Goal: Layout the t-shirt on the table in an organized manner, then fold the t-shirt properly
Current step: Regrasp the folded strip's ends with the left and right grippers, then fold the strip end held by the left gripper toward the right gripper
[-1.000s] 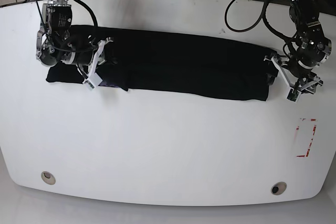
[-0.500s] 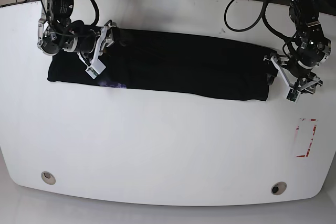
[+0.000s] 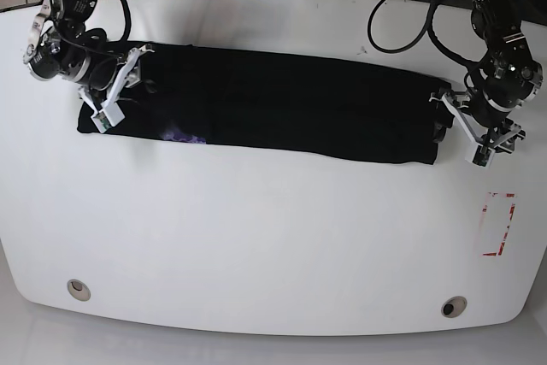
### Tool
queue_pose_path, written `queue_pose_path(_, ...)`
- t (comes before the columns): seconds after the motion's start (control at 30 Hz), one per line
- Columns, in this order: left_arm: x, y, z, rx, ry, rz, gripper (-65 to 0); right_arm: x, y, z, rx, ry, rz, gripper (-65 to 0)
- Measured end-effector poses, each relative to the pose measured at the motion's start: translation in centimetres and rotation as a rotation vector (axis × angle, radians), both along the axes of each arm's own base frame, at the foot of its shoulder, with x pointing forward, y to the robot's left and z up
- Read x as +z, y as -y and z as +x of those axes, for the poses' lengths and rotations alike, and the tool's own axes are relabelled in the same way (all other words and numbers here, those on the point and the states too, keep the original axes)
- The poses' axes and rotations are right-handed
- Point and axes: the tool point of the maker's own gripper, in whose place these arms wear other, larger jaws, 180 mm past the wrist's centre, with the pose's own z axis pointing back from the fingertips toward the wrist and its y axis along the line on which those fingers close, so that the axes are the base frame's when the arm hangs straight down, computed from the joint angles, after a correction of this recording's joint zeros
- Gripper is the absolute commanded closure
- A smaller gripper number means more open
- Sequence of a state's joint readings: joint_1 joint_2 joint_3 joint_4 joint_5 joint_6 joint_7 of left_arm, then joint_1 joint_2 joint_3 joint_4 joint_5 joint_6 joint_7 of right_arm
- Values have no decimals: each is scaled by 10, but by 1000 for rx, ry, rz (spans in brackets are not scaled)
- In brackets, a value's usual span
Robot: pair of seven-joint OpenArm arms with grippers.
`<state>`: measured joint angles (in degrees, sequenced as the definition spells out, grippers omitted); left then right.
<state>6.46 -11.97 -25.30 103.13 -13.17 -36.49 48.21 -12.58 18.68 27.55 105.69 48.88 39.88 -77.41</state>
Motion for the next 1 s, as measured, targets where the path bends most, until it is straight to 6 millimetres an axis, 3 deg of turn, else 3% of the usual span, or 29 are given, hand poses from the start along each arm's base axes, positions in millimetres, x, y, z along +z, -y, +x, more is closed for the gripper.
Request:
queue_pose_path(0.1,5,-1,0,16,14,-51,-471,-7,11,2,-44,8,-65,-149)
queue_pose_path(0.23,7,-2,-2,28,1,-105,-472,-18,8,3,-56,1,-89,-149)
queue_pose_path(0.43,18,9,1,11,27,-210,-474,-61,5,-5,-67,-79,-131,-146)
queue_pose_path(0.53,16,14,0,2,18,-249,-486,-69,-5,6,-65,-33,-93,-146)
queue_pose_path(0.63,6,13,-1,11,-11,-285,-539,-74,-13,16,-65,-5,-56,-146)
queue_pose_path(0.77,-7,3,-2,59,-46,-333,-587,-76,-17,21,-87,14,-6,-146)
queue_pose_path(1.0,-23,-33,-11,179,-90,-364,-589,-77,-18,19,-84,16,-2,-146)
